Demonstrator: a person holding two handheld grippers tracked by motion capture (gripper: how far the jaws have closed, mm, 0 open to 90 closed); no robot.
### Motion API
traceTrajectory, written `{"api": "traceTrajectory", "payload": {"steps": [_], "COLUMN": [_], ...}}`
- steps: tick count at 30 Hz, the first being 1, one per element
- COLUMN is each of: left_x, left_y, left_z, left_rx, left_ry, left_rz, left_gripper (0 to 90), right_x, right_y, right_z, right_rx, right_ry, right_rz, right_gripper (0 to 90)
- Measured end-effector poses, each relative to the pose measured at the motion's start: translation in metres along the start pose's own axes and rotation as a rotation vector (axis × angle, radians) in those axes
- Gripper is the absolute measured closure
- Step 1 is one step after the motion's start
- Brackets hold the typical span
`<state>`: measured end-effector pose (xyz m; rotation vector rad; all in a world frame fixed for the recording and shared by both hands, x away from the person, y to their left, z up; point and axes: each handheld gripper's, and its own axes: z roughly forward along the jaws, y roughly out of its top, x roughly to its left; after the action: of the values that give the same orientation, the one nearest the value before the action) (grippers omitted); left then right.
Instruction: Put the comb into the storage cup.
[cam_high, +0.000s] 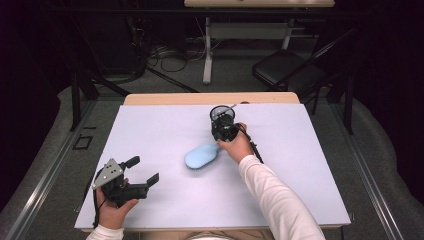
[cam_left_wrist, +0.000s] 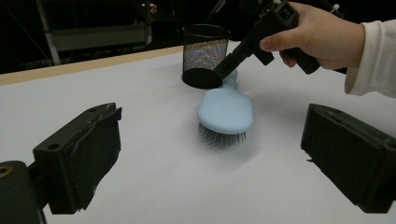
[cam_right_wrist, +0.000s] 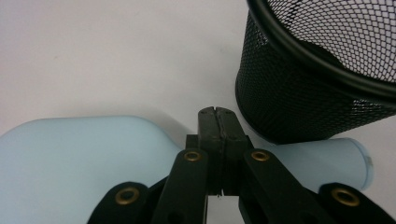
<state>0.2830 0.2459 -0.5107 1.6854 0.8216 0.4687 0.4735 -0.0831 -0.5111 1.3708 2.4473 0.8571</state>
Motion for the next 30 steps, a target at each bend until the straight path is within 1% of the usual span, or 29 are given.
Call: {"api": "traceTrajectory", "payload": {"steps": [2,4,5,8,9,11,12,14,17,18,20,25,27,28,30], "left_x": [0.000,0.001,0.001,0.001,0.001,0.000,0.000,0.000,0.001,0.001,0.001,0.001,0.001,0.001,0.001], "left_y": [0.000,0.000,0.000,0.000,0.000,0.000,0.000,0.000,0.000,0.000,0.000,0.000,0.000,0.000,0.000], "left_z": [0.000,0.000,0.000,0.000,0.000,0.000,0.000,0.000,-0.001,-0.001,-0.001,-0.001,-0.001,-0.001,-0.001], "left_rx": [0.002,0.002,0.003,0.004,0.004,0.002,0.002,-0.001,-0.001,0.000,0.000,-0.001,-0.001,-0.001,-0.002], "left_ry": [-0.001,-0.003,-0.002,-0.001,-0.001,-0.001,-0.001,-0.002,0.000,0.001,0.004,0.003,0.003,0.003,0.004], "left_rz": [0.000,0.000,0.000,0.001,0.000,0.001,0.000,0.000,0.001,-0.001,-0.003,-0.001,0.000,0.001,0.000], "left_gripper": [4.9,5.0,5.0,5.1,5.1,5.1,5.1,5.1,5.1,5.1,5.1,5.2,5.3,5.3,5.3], "right_x": [0.001,0.001,0.000,0.001,0.001,0.002,0.002,0.002,0.003,0.003,0.005,0.007,0.008,0.007,0.007], "right_y": [-0.002,-0.002,-0.003,-0.004,-0.004,-0.005,-0.005,-0.005,-0.006,-0.005,-0.006,-0.007,-0.007,-0.008,-0.008], "right_z": [0.005,0.006,0.007,0.011,0.011,0.013,0.013,0.012,0.014,0.013,0.015,0.015,0.015,0.015,0.015], "right_rx": [0.007,0.013,0.011,-0.002,0.020,-0.001,-0.002,0.016,-0.002,0.012,-0.002,0.010,0.017,0.004,0.005], "right_ry": [-0.005,-0.009,-0.010,-0.017,-0.022,-0.024,-0.026,-0.032,-0.033,-0.036,-0.038,-0.029,-0.026,-0.026,-0.023], "right_rz": [-0.001,0.003,-0.007,-0.011,-0.017,-0.016,-0.017,-0.023,-0.025,-0.029,-0.032,-0.043,-0.033,-0.044,-0.047], "right_gripper": [90.0,90.0,90.0,90.0,90.0,90.0,90.0,90.0,90.0,90.0,90.0,90.0,90.0,90.0,90.0]}}
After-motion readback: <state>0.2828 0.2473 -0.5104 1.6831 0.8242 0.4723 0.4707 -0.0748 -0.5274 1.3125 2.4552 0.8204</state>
